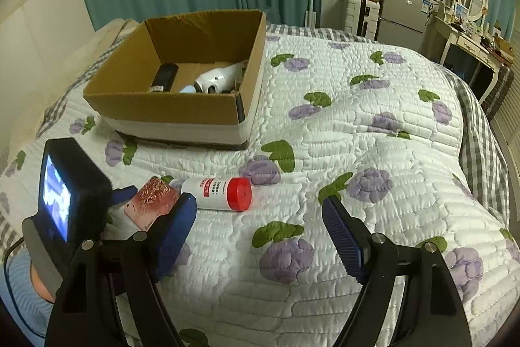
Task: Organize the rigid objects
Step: 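Grasp the pink rose-printed card with the left tool, then grasp the white red-capped bottle with the right tool while the left tool holds the card, then drop the card into the box with the left tool while the right tool drops the bottle in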
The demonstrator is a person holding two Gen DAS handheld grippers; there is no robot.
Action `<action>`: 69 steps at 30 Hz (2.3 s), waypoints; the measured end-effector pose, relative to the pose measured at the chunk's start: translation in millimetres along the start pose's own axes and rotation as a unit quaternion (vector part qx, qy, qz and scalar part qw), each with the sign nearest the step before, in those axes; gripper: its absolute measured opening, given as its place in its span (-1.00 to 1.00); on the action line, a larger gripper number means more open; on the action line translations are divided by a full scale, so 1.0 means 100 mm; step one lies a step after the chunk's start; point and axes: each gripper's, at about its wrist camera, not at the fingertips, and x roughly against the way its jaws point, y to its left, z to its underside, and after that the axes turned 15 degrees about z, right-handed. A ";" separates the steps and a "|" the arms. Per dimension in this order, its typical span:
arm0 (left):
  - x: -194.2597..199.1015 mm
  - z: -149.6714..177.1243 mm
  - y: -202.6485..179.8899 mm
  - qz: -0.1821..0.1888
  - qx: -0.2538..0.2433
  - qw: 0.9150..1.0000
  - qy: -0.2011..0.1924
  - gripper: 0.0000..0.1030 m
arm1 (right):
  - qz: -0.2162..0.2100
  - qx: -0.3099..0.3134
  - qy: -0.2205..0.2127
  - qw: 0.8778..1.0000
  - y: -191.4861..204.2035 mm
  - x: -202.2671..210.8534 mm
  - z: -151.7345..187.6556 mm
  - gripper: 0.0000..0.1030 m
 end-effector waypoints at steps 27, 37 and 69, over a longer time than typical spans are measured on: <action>0.71 0.12 0.51 -0.004 0.094 0.990 -0.104 0.31 | -0.009 0.027 0.001 1.000 0.29 -0.27 0.00 0.55; 0.81 -0.17 0.80 -0.016 0.112 0.986 -0.123 0.31 | -0.007 0.051 0.035 0.998 0.78 -0.72 -0.05 0.73; 1.65 -0.89 0.58 -0.014 0.058 0.974 -0.218 0.31 | 0.005 0.008 -0.136 0.991 0.33 0.46 -1.14 0.57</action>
